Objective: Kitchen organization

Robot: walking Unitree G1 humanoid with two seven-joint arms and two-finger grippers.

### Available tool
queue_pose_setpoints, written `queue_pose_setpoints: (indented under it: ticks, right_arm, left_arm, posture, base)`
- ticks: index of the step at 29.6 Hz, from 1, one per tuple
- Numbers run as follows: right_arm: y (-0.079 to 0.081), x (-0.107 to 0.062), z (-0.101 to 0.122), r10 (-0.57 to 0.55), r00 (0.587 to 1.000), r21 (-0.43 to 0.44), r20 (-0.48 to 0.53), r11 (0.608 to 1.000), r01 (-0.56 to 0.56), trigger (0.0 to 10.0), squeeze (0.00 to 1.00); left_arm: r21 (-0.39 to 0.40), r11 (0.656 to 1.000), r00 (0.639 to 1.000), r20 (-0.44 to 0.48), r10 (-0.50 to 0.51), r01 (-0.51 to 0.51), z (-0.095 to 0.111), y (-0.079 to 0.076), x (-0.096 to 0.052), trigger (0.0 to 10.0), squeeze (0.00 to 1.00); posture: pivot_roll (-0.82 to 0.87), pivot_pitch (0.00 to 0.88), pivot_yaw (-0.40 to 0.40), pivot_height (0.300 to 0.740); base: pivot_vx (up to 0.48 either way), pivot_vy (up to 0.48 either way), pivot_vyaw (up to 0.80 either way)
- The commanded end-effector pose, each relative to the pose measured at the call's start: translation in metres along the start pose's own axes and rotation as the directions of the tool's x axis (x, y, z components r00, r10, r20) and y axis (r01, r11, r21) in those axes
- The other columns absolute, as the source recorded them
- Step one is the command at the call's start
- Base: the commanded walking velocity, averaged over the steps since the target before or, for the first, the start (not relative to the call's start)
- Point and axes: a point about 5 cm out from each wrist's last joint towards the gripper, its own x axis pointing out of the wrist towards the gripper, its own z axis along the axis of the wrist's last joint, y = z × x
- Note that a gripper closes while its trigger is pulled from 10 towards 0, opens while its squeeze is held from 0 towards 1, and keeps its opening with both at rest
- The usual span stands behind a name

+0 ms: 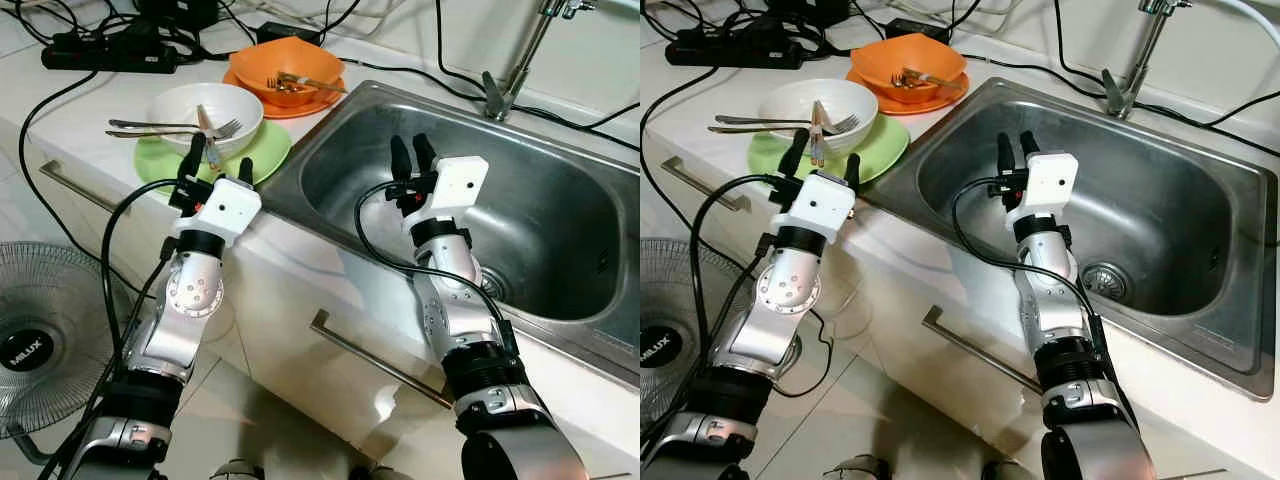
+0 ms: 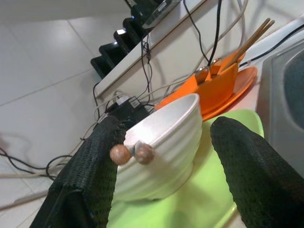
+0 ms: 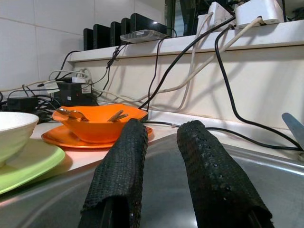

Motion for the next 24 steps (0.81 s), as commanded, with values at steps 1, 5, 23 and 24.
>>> queue_pose_setpoints:
  ticks: [1, 5, 23, 24]
  right_arm:
    - [-0.0043, -0.0020, -0.0022, -0.019, 1.000, 0.008, -0.007, 1.000, 0.019, 10.0, 0.00]
    - [-0.0041, -0.0022, -0.0024, -0.019, 1.000, 0.008, -0.008, 1.000, 0.019, 10.0, 0.00]
    - [-0.0032, 0.0004, -0.0013, -0.008, 1.000, 0.006, -0.004, 1.000, 0.008, 10.0, 0.00]
    - [-0.0029, 0.0007, -0.0013, -0.007, 1.000, 0.006, -0.004, 1.000, 0.007, 10.0, 0.00]
  left_arm:
    - [0.021, 1.000, 1.000, 0.008, -0.010, 0.010, 0.0025, -0.0027, 0.0042, 10.0, 0.00]
    - [0.020, 1.000, 1.000, 0.001, -0.013, 0.013, 0.0014, -0.0038, 0.0043, 0.0, 0.00]
    - [0.008, 1.000, 1.000, 0.031, 0.006, -0.006, 0.0052, -0.0034, 0.0052, 0.0, 0.00]
    - [0.008, 1.000, 0.999, 0.032, 0.007, -0.007, 0.0052, -0.0032, 0.0053, 0.0, 0.00]
  posture:
    - [0.12, 0.093, -0.025, 0.740]
    - [0.12, 0.091, -0.024, 0.740]
    - [0.12, 0.065, -0.028, 0.740]
    - [0.12, 0.065, -0.028, 0.740]
  base:
    - [0.000, 0.000, 0.00]
    - [0.000, 0.000, 0.00]
    - [0.000, 0.000, 0.00]
    - [0.000, 0.000, 0.00]
